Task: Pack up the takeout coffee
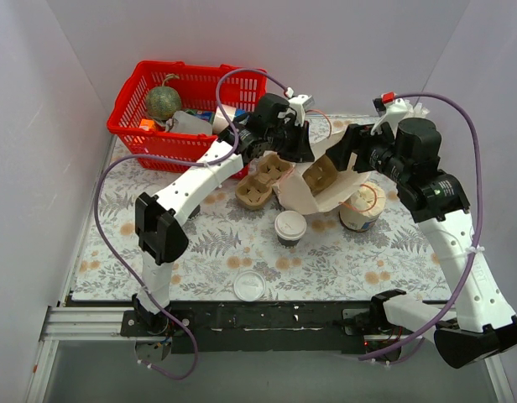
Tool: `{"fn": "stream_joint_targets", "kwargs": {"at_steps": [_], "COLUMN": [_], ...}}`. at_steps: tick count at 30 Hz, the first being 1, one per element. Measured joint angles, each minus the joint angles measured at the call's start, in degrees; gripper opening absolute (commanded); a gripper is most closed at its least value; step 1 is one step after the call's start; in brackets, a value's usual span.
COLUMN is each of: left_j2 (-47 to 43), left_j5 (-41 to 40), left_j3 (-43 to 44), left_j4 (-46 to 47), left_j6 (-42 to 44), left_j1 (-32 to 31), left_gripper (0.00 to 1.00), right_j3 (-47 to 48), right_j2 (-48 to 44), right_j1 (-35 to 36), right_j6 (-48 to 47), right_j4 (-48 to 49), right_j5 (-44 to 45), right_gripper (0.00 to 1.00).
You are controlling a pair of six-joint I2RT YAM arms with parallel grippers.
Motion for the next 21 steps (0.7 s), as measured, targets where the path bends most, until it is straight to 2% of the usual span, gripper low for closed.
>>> {"fn": "stream_joint_targets", "kwargs": {"at_steps": [10,13,18,21], "left_j2": [0.66,-0.09,-3.13,-3.56], "left_j5": [10.54,12.57,11.13,9.31], "left_j3": [0.61,-1.70,-8.00,-8.20], "left_j4": [-0.48,0.68,3.32,4.22], "left_j6": [2.69,4.35,8.13,10.67], "left_j1": [1.14,1.31,1.38,1.38], "left_gripper": [0.00,0.00,0.00,0.00], "right_j3": [1.64,1.44,-0.63,-1.11], "right_j2": [-2.62,-4.90,-8.70,-9.07], "right_j1": [0.00,0.00,0.00,0.00], "right_j6": [-2.43,-3.43,-5.62,-6.47], "right_j4": [0.37,1.51,4.85,5.70], "right_j5": [5.11,8.07,12.87,14.27], "right_gripper": [0.80,0.80,0.80,0.80]}}
